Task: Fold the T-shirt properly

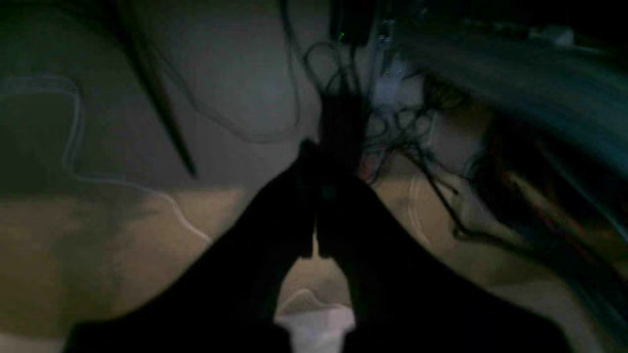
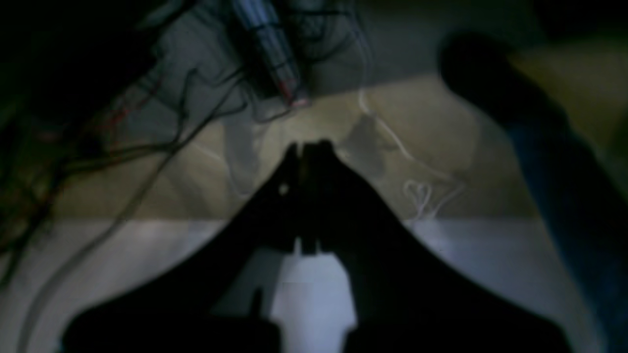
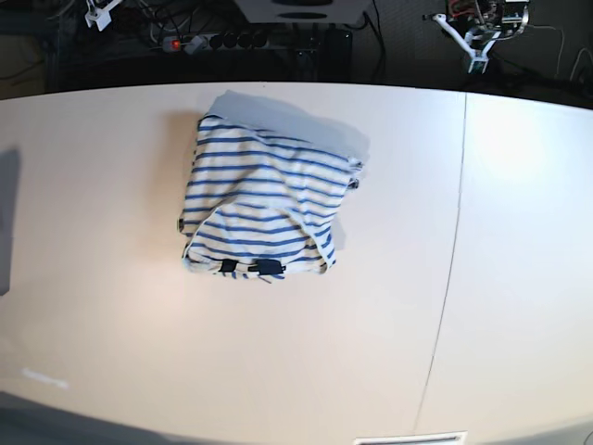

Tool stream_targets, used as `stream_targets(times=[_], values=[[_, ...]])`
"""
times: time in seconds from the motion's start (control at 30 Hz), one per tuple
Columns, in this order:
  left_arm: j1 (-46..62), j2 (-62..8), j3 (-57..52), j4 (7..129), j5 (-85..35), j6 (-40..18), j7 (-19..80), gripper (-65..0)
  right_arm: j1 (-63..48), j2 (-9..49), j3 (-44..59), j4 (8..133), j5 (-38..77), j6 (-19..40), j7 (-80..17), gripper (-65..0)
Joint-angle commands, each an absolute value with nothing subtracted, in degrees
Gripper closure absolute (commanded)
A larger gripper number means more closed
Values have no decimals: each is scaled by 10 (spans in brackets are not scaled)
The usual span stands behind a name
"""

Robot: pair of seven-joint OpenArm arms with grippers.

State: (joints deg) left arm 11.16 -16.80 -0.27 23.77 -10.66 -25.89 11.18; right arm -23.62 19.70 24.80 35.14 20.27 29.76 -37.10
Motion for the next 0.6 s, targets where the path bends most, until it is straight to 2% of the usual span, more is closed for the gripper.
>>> stream_targets(times=[0.0, 0.1, 0.13, 0.2, 0.37, 0.57], values=[[87, -159, 17, 205, -102, -232, 105, 0, -207, 203, 250, 303, 182, 277, -356, 0], [32, -124, 78, 134, -100, -142, 99, 0, -115, 184, 250, 177, 149, 256, -328, 0], [21, -113, 94, 130, -100, -132, 108, 0, -93, 173, 250, 162, 149, 256, -333, 0], [3, -93, 119, 131, -100, -130, 129, 0, -62, 146, 250, 161, 150, 246, -362, 0], [-9, -65, 140, 132, -109, -131, 167, 0, -35, 89, 250, 214, 125, 204, -366, 0], [-8, -65, 140, 132, -109, -131, 154, 0, -35, 62, 250, 261, 111, 197, -358, 0]])
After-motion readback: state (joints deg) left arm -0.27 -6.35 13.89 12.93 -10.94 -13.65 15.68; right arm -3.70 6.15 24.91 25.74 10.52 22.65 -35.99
